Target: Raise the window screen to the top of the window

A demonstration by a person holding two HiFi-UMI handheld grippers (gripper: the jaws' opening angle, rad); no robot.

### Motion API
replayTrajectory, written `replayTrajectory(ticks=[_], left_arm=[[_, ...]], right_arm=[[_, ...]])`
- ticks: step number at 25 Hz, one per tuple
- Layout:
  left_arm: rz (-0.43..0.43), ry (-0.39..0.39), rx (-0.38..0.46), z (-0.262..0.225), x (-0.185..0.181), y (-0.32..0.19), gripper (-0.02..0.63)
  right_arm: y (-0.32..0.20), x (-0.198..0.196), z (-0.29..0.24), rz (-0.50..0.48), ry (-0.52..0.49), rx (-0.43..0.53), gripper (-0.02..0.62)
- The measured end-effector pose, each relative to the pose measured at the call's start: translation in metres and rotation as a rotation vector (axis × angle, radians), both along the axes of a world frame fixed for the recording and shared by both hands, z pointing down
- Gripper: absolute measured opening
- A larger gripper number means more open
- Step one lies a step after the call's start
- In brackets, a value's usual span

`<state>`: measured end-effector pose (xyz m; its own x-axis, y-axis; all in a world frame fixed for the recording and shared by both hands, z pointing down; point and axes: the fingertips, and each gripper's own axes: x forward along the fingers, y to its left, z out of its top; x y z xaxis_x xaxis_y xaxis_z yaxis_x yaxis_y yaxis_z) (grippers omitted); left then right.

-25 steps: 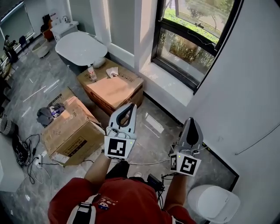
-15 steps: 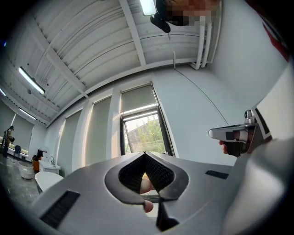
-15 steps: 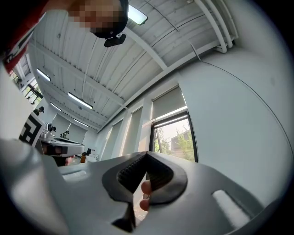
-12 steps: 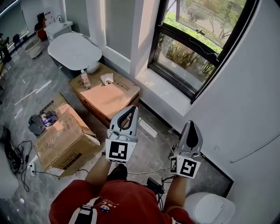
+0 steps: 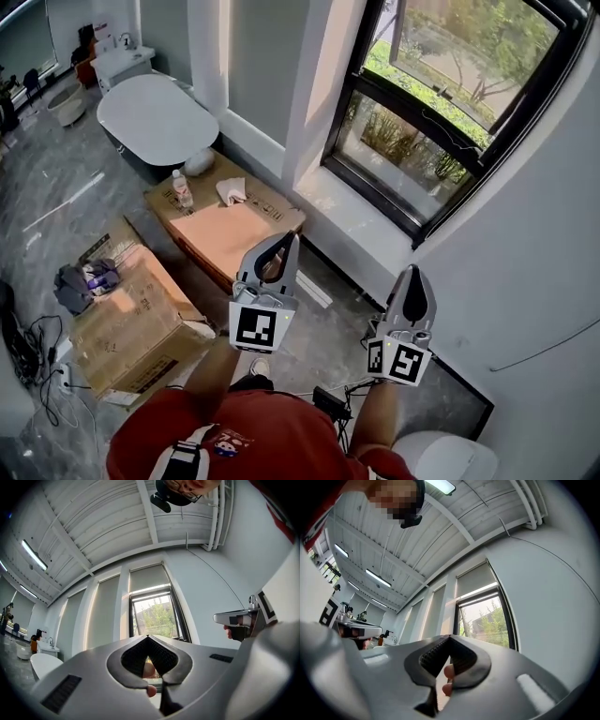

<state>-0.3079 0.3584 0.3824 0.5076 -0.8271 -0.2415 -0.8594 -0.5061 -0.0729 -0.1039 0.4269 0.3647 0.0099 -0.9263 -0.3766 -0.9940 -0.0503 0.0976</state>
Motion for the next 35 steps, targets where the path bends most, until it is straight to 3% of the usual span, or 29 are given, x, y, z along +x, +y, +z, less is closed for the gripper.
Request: replayTrajectory(ticks=[13,16,26,35], left_arm=[[0.040,0.031,-0.031,0.009,-0.021,-0.068,0.005],[0.045,0.006,-0.043,0.011,-0.021,-0.077,0.005],[0.075,-0.026,-0.013,0.010,0.021,-0.121,0.005],[0.098,-0.059,-0.006,0.001,0.096,-0.189,0.005]], right_arm=[[-0.066,-0.026,0.012,0.030,0.002,-0.033,0.009],[-0.074,-0.025,0.014,0.034,-0.008,-0.043,0.009],[-0.111,0.021,0.018,0.077,-0.034,-0.011,0.009],[-0.166,0.095,0.012,0.123,-0.066,0.015,0.009]])
